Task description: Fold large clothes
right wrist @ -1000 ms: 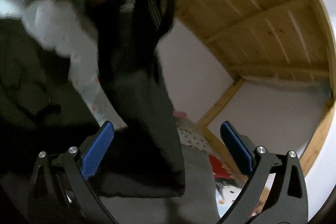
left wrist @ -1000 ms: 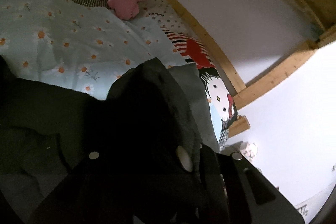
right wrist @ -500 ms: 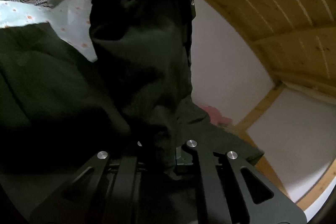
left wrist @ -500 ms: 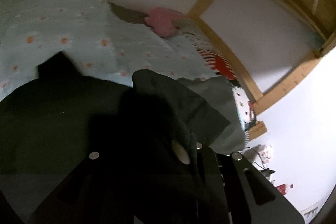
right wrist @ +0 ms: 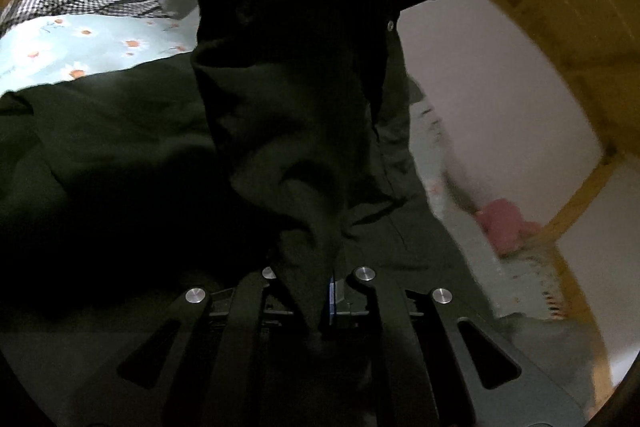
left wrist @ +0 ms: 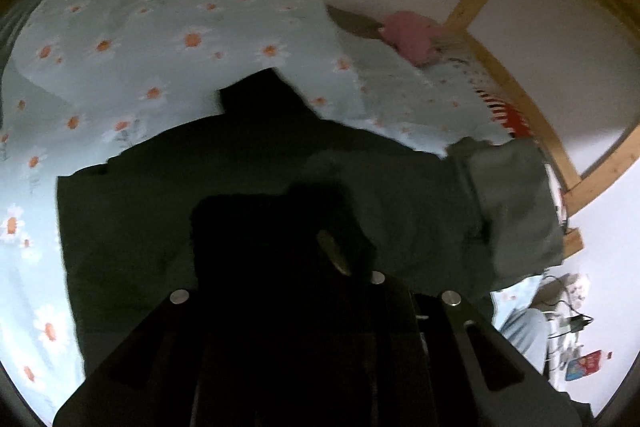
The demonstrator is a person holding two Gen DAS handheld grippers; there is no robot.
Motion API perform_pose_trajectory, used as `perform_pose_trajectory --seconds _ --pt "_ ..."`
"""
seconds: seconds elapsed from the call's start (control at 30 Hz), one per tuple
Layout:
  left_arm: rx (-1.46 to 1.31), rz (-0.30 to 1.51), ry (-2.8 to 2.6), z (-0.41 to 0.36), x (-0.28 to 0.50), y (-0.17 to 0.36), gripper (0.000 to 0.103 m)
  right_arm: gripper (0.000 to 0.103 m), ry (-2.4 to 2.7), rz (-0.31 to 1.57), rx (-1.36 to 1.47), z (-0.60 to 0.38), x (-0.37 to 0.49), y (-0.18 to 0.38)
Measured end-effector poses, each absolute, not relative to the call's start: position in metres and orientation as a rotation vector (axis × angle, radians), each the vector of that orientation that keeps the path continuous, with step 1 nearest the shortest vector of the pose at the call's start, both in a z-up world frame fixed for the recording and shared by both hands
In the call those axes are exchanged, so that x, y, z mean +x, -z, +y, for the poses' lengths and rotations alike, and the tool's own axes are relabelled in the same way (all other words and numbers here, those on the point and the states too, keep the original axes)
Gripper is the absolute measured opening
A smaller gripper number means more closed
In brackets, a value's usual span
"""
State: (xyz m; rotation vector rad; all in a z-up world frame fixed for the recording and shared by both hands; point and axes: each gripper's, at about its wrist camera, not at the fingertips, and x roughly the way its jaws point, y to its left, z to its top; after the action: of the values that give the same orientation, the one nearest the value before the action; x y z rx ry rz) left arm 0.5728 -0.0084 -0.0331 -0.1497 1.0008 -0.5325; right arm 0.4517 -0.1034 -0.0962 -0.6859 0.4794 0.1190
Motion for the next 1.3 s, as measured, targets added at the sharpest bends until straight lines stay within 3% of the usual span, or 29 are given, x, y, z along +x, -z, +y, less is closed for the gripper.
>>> perform_pose_trajectory --seconds 0.27,0.43,0.5,0.53,0.57,0.6,0.63,0.73,0.8,0.83,0.87,0.9,0.93,0.97,1.17,1.3 --pt "-0.221 1.102 0.442 0.044 0.604 0.096 0.014 0.006 -0.193 0.587 -0.686 -0.074 0.455 0.138" --pt "-0.299 1.129 0.364 0.070 0.615 0.141 0.033 0.014 -0.234 0.609 -0.713 -0.082 0.444 0.140" --pt "-0.365 1.117 0.368 0.079 0.620 0.154 0.033 0.025 -0.317 0.589 -0.655 -0.092 0.428 0.129" --pt "-0.386 1.105 0.372 0.081 0.621 0.158 0.033 0.039 -0.374 0.567 -0.584 -0.088 0.426 0.120" --pt "-0.391 1.088 0.370 0.081 0.621 0.160 0.033 0.075 -0.416 0.540 -0.488 -0.100 0.420 0.107" --pt "-0.384 1.076 0.367 0.080 0.621 0.162 0.033 0.096 -0.420 0.511 -0.425 -0.103 0.417 0.103" --pt "-0.370 1.064 0.363 0.078 0.620 0.162 0.034 0.099 -0.403 0.460 -0.343 -0.123 0.416 0.087" --pt "-0.308 1.021 0.350 0.071 0.615 0.165 0.034 0.099 -0.194 0.497 -0.202 -0.179 0.455 0.063" --pt "-0.291 1.001 0.348 0.071 0.613 0.164 0.034 0.099 -0.060 0.650 -0.154 -0.215 0.495 0.075" --pt "-0.295 0.990 0.353 0.074 0.613 0.162 0.038 0.099 -0.029 0.824 -0.095 -0.240 0.526 0.099" --pt "-0.297 0.966 0.349 0.076 0.610 0.155 0.045 0.100 -0.046 0.915 -0.040 -0.256 0.543 0.120" --pt "-0.299 0.919 0.321 0.080 0.605 0.144 0.068 0.100 -0.047 0.927 -0.027 -0.261 0.549 0.128" --pt "-0.299 0.857 0.275 0.085 0.596 0.129 0.084 0.100 -0.038 0.916 -0.044 -0.262 0.552 0.135" --pt "-0.293 0.815 0.259 0.086 0.590 0.117 0.088 0.100 -0.031 0.909 -0.068 -0.256 0.551 0.136" --pt "0.054 0.640 0.112 0.016 0.550 0.065 0.089 0.101 0.017 0.926 -0.128 -0.246 0.554 0.149" --pt "0.102 0.728 -0.017 0.014 0.550 0.061 0.090 0.101 0.018 0.941 -0.128 -0.243 0.557 0.153"
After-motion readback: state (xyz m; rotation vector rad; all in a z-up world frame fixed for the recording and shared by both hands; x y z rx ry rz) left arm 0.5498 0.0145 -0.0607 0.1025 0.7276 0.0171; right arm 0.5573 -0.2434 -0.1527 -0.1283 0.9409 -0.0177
